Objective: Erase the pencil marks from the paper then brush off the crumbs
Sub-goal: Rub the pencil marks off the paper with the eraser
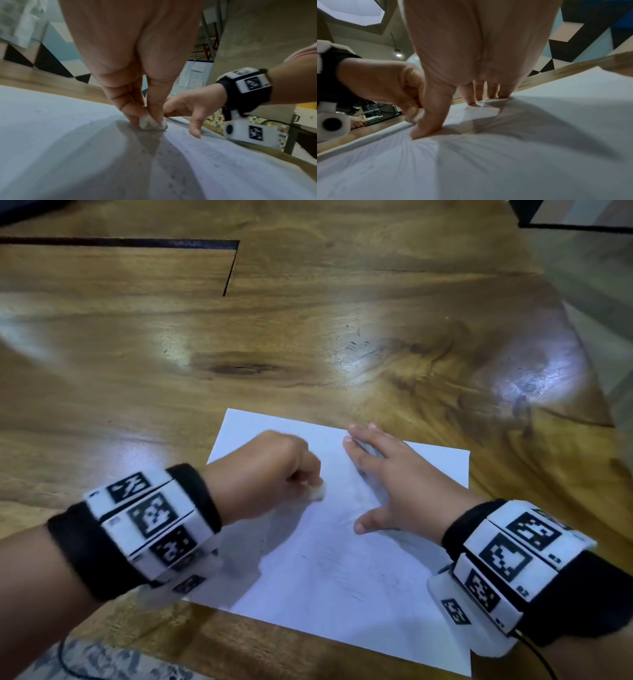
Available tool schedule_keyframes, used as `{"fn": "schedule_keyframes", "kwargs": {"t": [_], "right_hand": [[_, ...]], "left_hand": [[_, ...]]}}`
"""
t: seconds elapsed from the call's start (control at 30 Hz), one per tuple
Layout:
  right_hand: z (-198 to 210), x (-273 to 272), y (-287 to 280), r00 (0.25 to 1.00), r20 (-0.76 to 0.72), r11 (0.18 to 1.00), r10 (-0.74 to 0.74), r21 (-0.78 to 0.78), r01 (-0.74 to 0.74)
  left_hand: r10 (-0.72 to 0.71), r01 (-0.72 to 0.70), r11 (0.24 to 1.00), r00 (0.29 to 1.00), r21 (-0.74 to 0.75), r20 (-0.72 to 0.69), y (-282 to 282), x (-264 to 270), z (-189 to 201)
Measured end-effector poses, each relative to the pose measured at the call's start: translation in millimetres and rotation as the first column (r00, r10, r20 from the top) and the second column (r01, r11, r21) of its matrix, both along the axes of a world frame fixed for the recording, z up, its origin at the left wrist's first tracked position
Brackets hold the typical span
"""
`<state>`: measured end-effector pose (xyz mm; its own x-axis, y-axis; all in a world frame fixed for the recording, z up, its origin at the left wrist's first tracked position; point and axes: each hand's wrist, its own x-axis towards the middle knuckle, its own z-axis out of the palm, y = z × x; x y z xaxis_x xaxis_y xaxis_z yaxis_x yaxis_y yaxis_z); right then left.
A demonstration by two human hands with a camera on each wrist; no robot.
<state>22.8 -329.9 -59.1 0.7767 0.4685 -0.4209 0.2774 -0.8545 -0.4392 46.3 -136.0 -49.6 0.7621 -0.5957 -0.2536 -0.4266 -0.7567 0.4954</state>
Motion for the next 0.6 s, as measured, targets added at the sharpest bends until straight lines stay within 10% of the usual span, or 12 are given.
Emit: {"fn": "schedule_keyframes", "kwargs": {"t": [0.23,0.5,0.6], "right_hand": [[0.7,0.1,1.1,1.000,-0.001,1.000,0.005,0.002,-0.005],[1.8,-1.0,0.7,1.000,0.007,1.000,0.012,-0.009,-0.012],[2.5,-1.9,1.1,1.000,0.022,1.000,0.010,-0.009,-0.009]], "left_hand": [[0.071,-0.072,0.997,0.991,0.008,0.109,-19.0,39.6,-1.2],[-0.239,0.240,0.971,0.967,-0.001,-0.091,12.0,-12.5,-4.0],[-0.126,0.124,0.992,0.990,0.038,0.064,-7.9,24.2,-2.2]]}}
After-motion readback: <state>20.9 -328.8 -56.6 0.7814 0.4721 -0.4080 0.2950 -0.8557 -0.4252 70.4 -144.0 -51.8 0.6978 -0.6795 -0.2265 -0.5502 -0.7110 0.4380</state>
